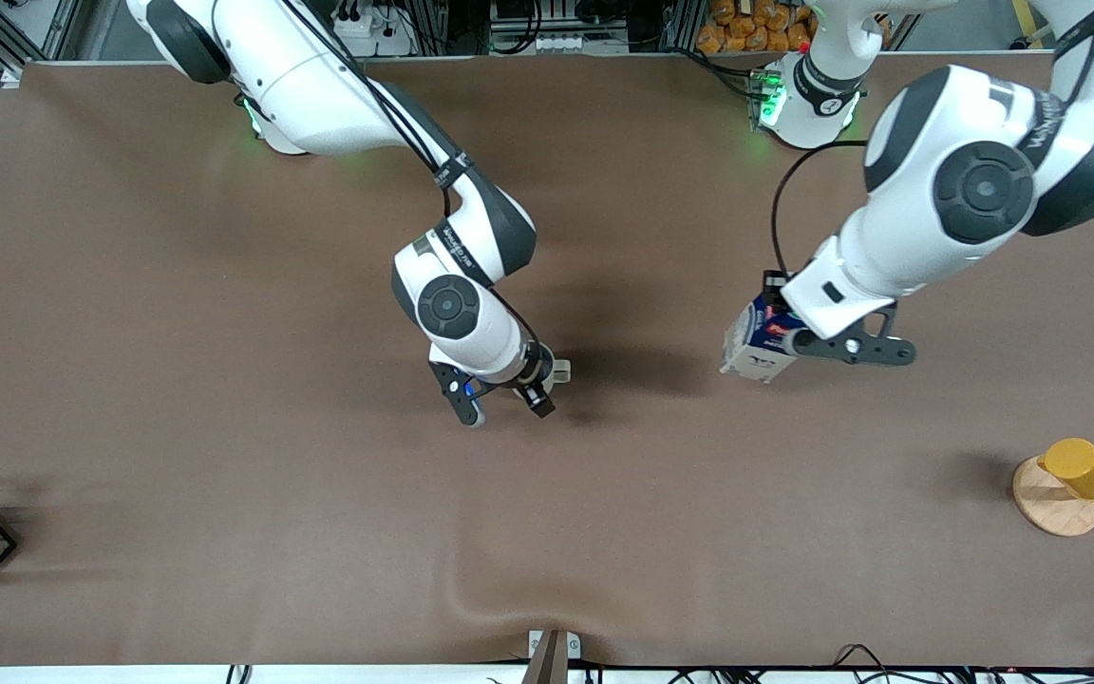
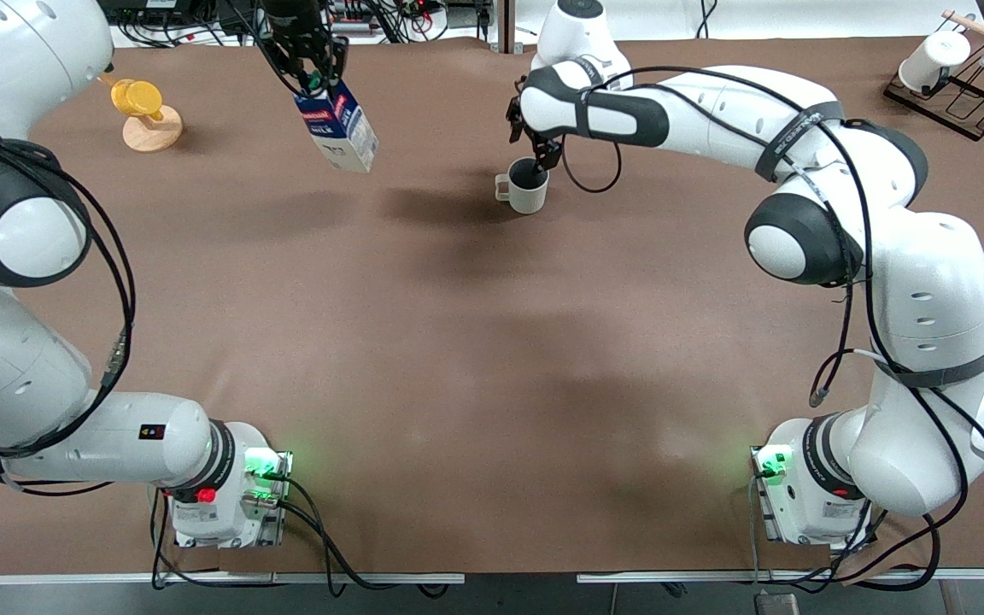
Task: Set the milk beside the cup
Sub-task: 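Carry the mug with the right gripper while the left gripper carries the milk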
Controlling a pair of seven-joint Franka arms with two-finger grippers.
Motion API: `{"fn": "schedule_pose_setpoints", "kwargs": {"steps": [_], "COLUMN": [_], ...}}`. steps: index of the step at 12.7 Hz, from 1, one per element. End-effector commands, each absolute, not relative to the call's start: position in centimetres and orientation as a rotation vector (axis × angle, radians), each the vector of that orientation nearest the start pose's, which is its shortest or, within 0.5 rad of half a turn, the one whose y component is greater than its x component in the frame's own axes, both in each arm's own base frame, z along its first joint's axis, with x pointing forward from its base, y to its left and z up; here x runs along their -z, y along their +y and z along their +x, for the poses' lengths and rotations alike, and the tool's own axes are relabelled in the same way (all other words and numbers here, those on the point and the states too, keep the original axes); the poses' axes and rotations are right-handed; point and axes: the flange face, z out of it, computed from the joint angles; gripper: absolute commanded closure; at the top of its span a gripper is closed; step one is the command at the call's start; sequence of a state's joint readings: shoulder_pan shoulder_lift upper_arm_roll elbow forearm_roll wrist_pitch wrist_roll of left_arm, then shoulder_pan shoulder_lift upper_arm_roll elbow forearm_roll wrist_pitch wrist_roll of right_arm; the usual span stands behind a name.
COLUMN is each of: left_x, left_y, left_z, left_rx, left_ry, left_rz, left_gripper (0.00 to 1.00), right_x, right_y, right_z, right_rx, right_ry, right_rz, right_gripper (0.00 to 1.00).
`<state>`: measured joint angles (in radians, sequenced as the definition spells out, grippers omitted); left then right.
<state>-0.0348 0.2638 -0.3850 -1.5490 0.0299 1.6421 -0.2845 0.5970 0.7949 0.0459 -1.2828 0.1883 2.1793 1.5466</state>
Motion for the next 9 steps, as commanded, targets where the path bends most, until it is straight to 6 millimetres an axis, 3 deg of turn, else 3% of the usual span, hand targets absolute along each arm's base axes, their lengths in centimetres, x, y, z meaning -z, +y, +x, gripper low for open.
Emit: {"fn": "schedule_pose_setpoints", "kwargs": {"steps": [1, 4, 6, 9], "left_x": [-49.5, -49.1, -47.4, -45.1], "left_y": [-26.1, -32.2, -36.2, -42.8], "left_z": [56.0, 53.2, 51.4, 48.8], "left_rx": [-0.298, -0.305, -0.321, -0.308], "left_ry": [0.197, 0.119, 0.056, -0.04], "left_rz": [-3.147, -3.135, -3.117, -3.129], "left_gripper": [0.65, 0.65, 0.66, 0.66], "right_x": [-33.8, -37.4, -38.3, -40.3], "right_y": [42.1, 37.0, 32.6, 24.4], "right_z": [62.1, 63.7, 64.3, 65.0], "right_rx": [-0.212, -0.232, -0.316, -0.402], "right_ry": [1.37, 1.202, 1.021, 0.803], "right_rz": [-2.598, -2.704, -2.82, -2.9], "right_gripper": [0.0, 0.0, 0.0, 0.0]}}
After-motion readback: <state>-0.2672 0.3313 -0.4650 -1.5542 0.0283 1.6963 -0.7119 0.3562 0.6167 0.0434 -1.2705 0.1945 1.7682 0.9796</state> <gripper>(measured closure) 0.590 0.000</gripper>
